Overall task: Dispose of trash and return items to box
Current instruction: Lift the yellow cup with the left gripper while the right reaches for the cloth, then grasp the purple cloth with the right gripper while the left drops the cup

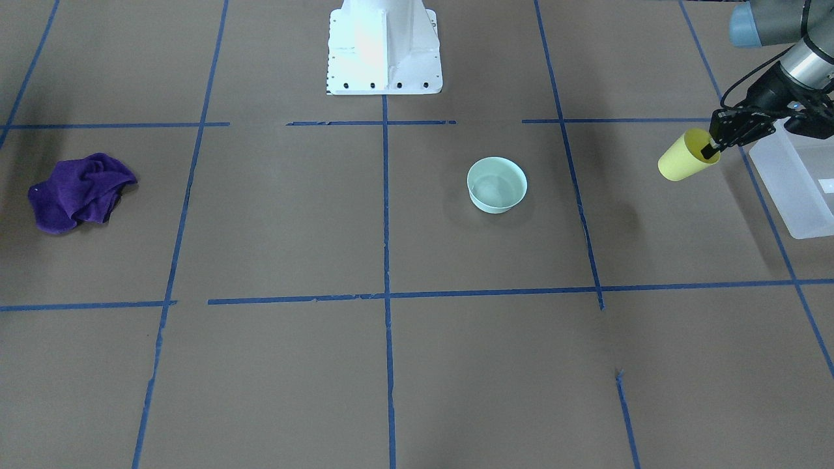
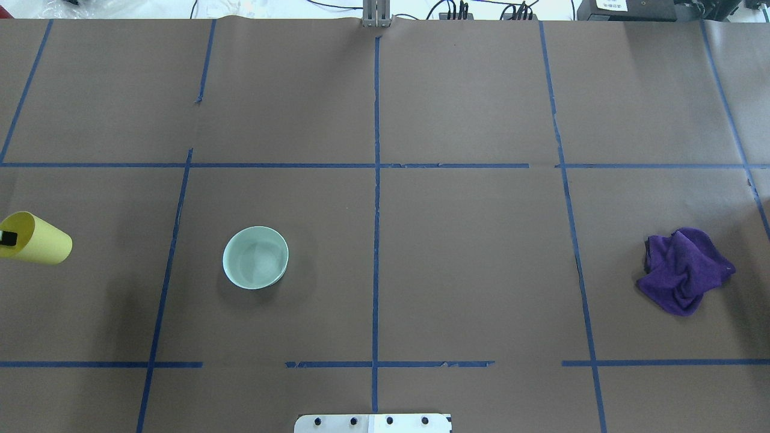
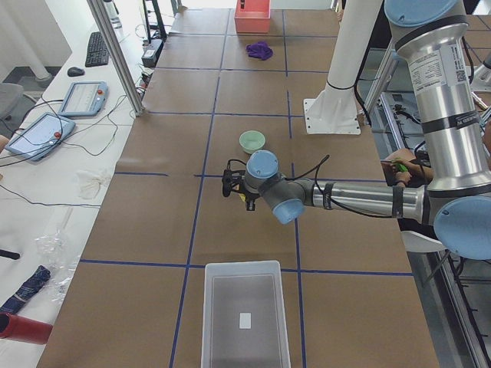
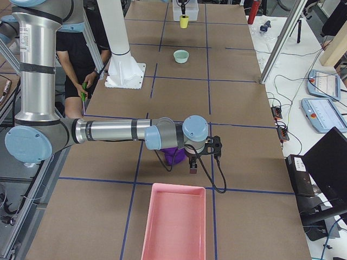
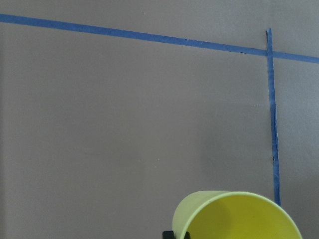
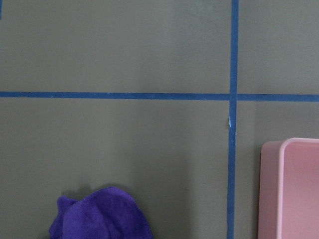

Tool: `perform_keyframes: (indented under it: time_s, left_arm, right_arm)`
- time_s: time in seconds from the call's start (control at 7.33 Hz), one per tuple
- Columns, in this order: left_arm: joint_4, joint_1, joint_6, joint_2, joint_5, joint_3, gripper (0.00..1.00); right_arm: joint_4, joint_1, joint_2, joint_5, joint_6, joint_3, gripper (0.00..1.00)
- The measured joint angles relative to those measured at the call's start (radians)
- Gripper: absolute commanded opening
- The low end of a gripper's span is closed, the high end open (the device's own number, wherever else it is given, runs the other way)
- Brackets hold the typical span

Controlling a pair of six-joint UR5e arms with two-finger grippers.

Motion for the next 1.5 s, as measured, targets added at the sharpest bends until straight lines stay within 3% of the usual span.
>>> perform_keyframes:
  time_s: [0.27,0.55,0.68,1.09,1.5]
  left_arm:
    - [0.129,-0.063,0.122,-0.003,-0.002,-0.073,0.00]
    - [0.256,-0.140,0.266,-0.016,0.002,-0.119,0.00]
    - [0.306,-0.184,0.343,-0.027,0.006,-0.124,0.00]
    - [0.465,-0.354,0.609,-0.066,0.009,-0.110,0.00]
    - [0.510,-0.487,0.814,-0.101,0.012,-0.012,0.00]
  right_arm:
    - [0.208,-0.090,-0.050,-0.002,0.158,0.002,1.00]
    - [0.465,-0.225,-0.104,-0.071,0.363,0.003,1.00]
    - [0.530,-0.294,-0.118,-0.118,0.412,0.005,1.00]
    - [0.569,-0.452,-0.132,-0.205,0.439,0.023,1.00]
    - [0.571,-0.559,-0.153,-0.265,0.440,0.034,1.00]
